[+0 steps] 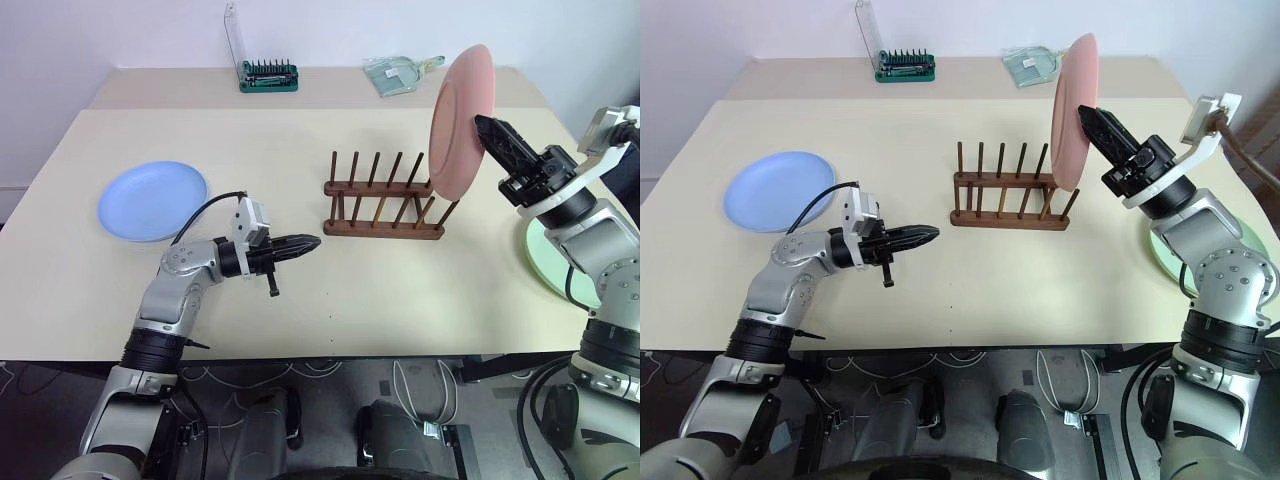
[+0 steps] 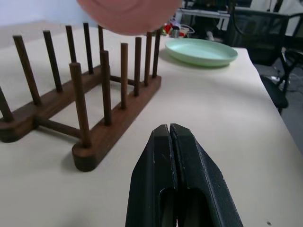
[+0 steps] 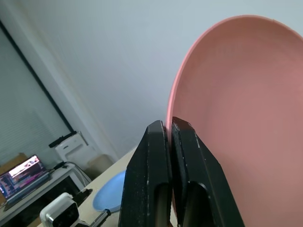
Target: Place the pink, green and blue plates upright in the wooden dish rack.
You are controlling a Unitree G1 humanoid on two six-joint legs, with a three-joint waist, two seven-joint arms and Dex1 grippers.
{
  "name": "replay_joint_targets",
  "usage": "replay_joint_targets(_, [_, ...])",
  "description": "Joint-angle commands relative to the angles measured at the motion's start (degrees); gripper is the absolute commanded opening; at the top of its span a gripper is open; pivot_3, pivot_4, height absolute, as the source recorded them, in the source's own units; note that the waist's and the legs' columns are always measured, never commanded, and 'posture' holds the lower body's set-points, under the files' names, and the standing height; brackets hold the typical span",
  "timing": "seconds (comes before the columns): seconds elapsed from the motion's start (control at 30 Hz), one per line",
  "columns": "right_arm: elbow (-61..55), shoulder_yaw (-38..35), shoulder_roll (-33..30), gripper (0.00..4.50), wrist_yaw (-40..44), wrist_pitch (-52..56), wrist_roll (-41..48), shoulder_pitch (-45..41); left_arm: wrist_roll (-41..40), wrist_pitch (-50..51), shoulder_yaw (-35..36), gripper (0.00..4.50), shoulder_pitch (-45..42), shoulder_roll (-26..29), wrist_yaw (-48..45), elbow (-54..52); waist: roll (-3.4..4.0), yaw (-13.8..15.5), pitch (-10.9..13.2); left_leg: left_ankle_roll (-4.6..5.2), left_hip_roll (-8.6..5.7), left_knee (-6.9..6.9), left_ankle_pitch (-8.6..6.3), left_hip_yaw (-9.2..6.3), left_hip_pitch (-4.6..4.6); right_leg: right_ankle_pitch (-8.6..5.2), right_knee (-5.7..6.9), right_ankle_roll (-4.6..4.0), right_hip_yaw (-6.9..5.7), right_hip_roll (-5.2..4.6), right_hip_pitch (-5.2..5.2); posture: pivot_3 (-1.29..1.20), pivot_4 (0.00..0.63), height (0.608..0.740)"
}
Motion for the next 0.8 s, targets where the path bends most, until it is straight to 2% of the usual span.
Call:
replay_joint_targets(0.03, [0.2, -1.9, 0.1, 0.05, 0.5, -1.1, 0.3, -0.2, -0.8, -0.9, 0.9, 0.0, -0.6, -0.1, 0.0, -1.3, 0.0, 0.0, 0.0, 0.0, 0.0, 0.0, 0.0, 0.0, 0.0, 0.0, 0.0, 0.0, 0.0, 0.0, 0.0, 0.0, 0.15, 0.736])
replay_joint_targets(0.4, [2.8, -2.1, 0.0, 0.05, 0.1, -0.7, -0.1, -0.3, -0.6, -0.9, 0.7, 0.0, -0.6, -0.2, 0.0, -1.4, 0.0, 0.0, 0.0, 0.0, 0.0, -0.01, 0.0, 0.0, -0.01, 0.0, -0.01, 0.0, 0.0, 0.0, 0.0, 0.0, 0.15, 0.736])
replay_joint_targets(0.43, [2.9, -2.0, 0.0, 0.67, -0.1, -0.9, -0.6, -0.2, -0.5, -0.9, 0.7, 0.0, -0.5, -0.2, 0.1, -1.4, 0.0, 0.0, 0.0, 0.01, 0.0, -0.01, 0.0, 0.0, 0.0, 0.0, -0.01, 0.0, 0.0, 0.0, 0.0, 0.0, 0.15, 0.736])
replay_joint_targets(0.5, [3.2, -1.9, 0.0, 1.43, -0.4, -1.2, -1.2, -0.3, -0.5, -0.8, 0.7, 0.0, -0.5, -0.2, 0.1, -1.4, 0.0, 0.0, 0.0, 0.01, 0.0, 0.0, -0.01, 0.0, 0.0, 0.0, -0.01, 0.0, 0.0, 0.0, 0.0, 0.0, 0.15, 0.736])
replay_joint_targets(0.63, [3.8, -1.9, -0.1, 3.4, -2.4, -4.0, -5.3, -1.1, -0.4, -0.8, 0.5, 0.0, -0.3, -0.2, 0.1, -1.6, 0.0, 0.0, 0.0, 0.01, 0.0, -0.01, -0.01, 0.0, -0.01, 0.0, 0.0, 0.0, 0.0, 0.0, -0.01, 0.0, 0.15, 0.736])
replay_joint_targets(0.8, [2.0, -2.0, -2.4, 3.4, -4.0, -8.2, -11.6, -0.9, -0.3, 0.0, 0.1, 0.0, -1.1, -0.6, 0.8, -1.8, 0.0, 0.0, 0.0, -0.06, 0.0, -0.02, 0.04, 0.01, -0.02, 0.0, -0.01, 0.0, 0.0, 0.0, -0.02, 0.0, 0.15, 0.736])
